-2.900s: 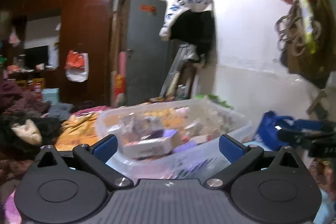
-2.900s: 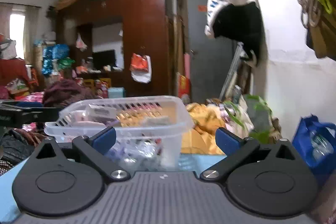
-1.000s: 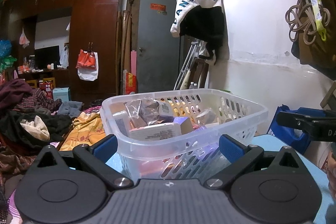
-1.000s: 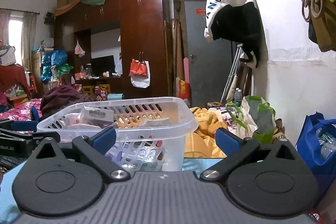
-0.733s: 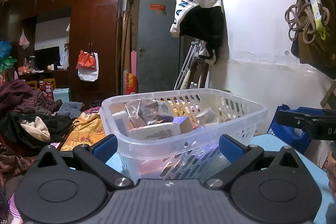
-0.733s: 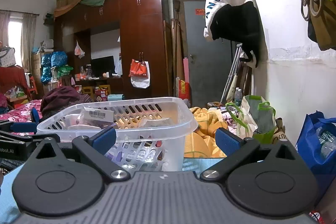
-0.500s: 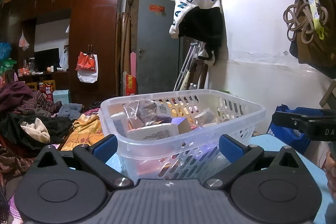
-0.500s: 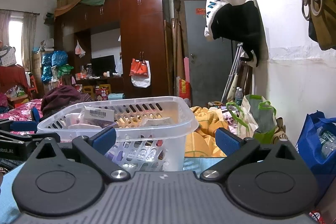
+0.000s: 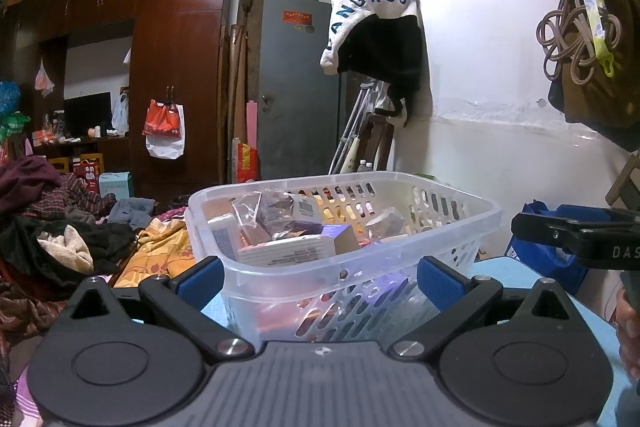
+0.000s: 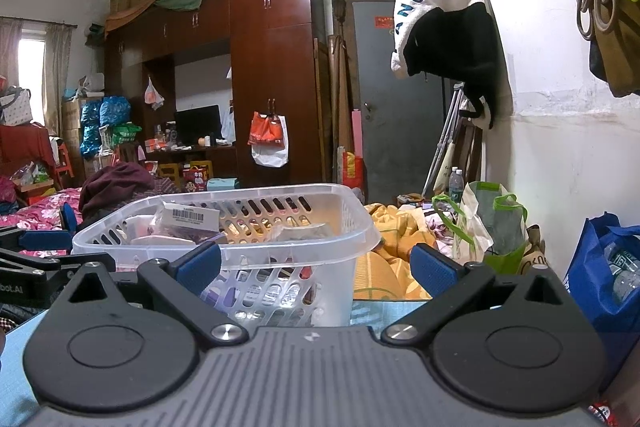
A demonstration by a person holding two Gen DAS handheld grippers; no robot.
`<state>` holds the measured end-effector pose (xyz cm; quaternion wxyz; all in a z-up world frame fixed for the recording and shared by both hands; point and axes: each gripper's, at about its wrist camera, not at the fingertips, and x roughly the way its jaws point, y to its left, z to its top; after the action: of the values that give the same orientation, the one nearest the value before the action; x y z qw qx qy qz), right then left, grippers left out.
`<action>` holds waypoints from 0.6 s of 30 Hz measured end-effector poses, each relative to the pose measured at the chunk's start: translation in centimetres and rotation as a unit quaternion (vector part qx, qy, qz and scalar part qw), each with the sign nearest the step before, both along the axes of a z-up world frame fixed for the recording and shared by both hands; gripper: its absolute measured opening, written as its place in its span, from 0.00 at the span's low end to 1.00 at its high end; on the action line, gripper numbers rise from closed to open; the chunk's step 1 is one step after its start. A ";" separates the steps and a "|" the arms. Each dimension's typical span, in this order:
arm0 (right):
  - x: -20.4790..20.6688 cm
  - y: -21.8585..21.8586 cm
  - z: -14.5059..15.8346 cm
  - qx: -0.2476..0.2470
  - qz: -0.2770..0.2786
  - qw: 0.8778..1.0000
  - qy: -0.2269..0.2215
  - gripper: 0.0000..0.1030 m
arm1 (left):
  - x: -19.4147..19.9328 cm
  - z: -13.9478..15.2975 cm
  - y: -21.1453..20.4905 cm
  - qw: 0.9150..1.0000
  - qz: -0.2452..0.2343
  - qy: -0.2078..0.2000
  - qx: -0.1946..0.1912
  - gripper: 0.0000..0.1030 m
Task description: Organize objects
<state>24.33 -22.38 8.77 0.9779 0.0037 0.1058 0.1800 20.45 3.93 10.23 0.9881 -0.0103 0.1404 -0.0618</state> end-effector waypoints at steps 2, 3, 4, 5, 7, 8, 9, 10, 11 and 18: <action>0.0 0.0 0.0 0.000 0.001 1.000 0.000 1.00 | 0.0 0.0 0.0 1.000 -0.001 0.000 0.000 1.00; 0.0 0.0 0.0 0.000 0.001 1.000 0.000 1.00 | 0.0 0.0 -0.1 1.000 -0.001 0.000 0.000 1.00; -0.1 0.0 0.0 -0.001 0.001 1.000 -0.001 1.00 | 0.0 0.0 -0.1 1.000 -0.001 0.000 0.000 1.00; -0.1 0.0 0.0 -0.002 0.001 1.000 -0.001 1.00 | 0.0 0.0 -0.1 1.000 -0.001 0.000 0.000 1.00; -0.1 0.0 0.0 -0.003 0.002 1.000 -0.001 1.00 | 0.0 0.0 -0.1 1.000 0.000 0.001 -0.001 1.00; 0.0 -0.1 0.1 -0.003 0.003 1.000 -0.001 1.00 | 0.0 0.0 -0.1 1.000 -0.001 0.001 -0.001 1.00; 0.0 -0.1 0.1 -0.003 0.003 1.000 -0.001 1.00 | 0.0 0.0 -0.2 1.000 -0.001 0.001 -0.002 1.00; 0.0 -0.1 0.1 -0.004 0.004 1.000 -0.001 1.00 | -0.1 0.0 -0.2 1.000 -0.001 0.001 -0.002 1.00; 0.0 -0.1 0.1 -0.004 0.004 1.000 -0.001 1.00 | -0.1 0.0 -0.1 1.000 -0.001 0.000 -0.002 1.00; 0.1 -0.1 0.1 -0.004 0.005 1.000 0.000 1.00 | -0.1 0.0 -0.1 1.000 -0.002 0.001 -0.003 1.00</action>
<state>24.40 -22.51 8.91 0.9770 -0.0003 0.1062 0.1848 20.35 3.78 10.23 0.9878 -0.0130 0.1410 -0.0645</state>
